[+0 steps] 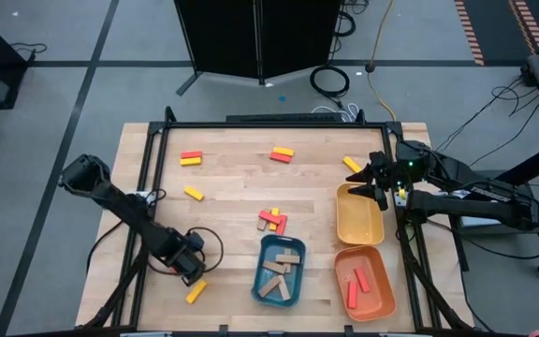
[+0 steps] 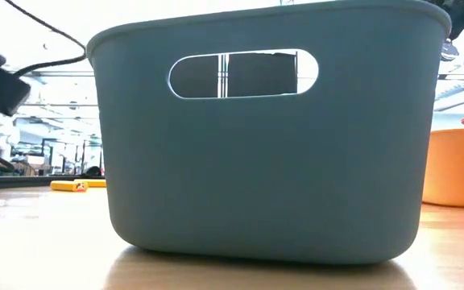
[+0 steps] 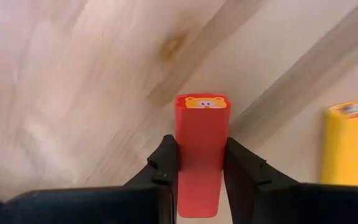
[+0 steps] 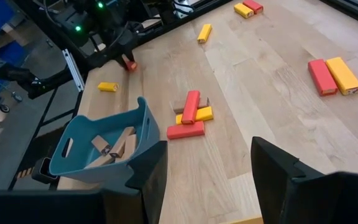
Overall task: Sort blocks
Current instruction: Put the orange block into the orange bin
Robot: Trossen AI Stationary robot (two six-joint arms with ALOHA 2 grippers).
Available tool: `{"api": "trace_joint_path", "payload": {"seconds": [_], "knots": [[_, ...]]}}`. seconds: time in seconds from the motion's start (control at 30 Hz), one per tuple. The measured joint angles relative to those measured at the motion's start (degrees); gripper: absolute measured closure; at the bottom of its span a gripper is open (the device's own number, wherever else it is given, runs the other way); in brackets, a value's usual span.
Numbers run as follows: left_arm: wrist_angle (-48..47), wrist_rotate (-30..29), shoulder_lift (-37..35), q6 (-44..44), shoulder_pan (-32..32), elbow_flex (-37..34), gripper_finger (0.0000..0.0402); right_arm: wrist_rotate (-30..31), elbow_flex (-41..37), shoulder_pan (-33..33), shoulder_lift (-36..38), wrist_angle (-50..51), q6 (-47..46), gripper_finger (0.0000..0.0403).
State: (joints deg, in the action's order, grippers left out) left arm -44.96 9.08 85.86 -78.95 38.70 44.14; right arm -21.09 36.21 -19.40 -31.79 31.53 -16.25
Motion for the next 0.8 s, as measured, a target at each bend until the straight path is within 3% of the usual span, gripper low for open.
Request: {"api": "trace_joint_path", "payload": {"seconds": [0.47, 0.57, 0.8], "knots": [[3.77, -14.09, -0.11, 20.59, -12.23, 16.83, 0.0327, 0.01, 0.00, -0.02, 0.00, 0.09, 0.50, 0.0245], [12.75, -17.62, -0.13, 28.13, -14.24, 19.71, 0.0327, 0.01, 0.00, 0.00, 0.02, 0.09, 0.68, 0.0245], [44.17, -20.74, 2.88, 47.60, -17.06, 20.17, 0.0326, 0.01, 0.00, 0.00, 0.02, 0.11, 0.72, 0.0245]]}}
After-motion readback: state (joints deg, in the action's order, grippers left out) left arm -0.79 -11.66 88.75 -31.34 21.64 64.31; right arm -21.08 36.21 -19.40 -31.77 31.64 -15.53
